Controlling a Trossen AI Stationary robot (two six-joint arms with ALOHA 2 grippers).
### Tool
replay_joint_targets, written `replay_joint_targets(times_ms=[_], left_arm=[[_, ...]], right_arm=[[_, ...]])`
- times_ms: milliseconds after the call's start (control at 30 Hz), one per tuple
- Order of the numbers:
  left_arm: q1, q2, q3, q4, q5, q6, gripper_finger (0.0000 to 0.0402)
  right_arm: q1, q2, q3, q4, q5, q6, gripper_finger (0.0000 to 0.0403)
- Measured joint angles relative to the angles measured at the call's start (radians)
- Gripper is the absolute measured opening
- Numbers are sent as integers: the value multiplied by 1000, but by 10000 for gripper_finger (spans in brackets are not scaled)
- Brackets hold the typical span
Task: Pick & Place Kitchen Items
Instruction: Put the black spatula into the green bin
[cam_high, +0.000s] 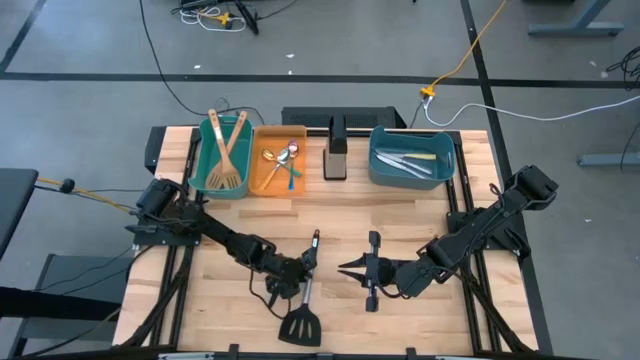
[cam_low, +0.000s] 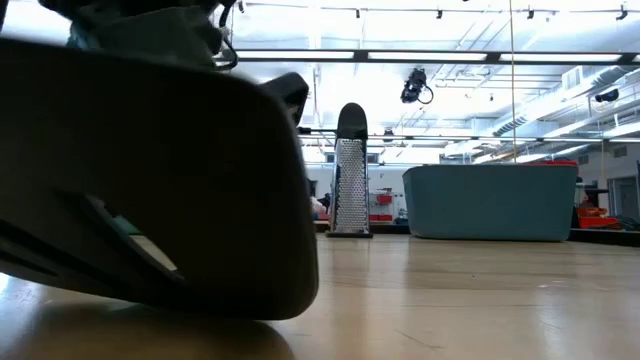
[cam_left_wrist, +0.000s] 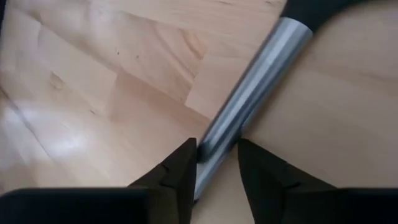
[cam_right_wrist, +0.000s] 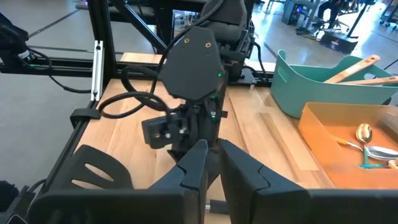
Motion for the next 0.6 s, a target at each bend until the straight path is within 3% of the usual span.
replay_joint_targets(times_ms=[267, 600], left_arm=[[-17, 3, -1, 41, -53, 229, 134], [-11, 2, -1, 52, -53, 311, 135]], right_arm=[[-4, 0, 0, 0, 0, 0, 49], [-6, 0, 0, 0, 0, 0, 49]])
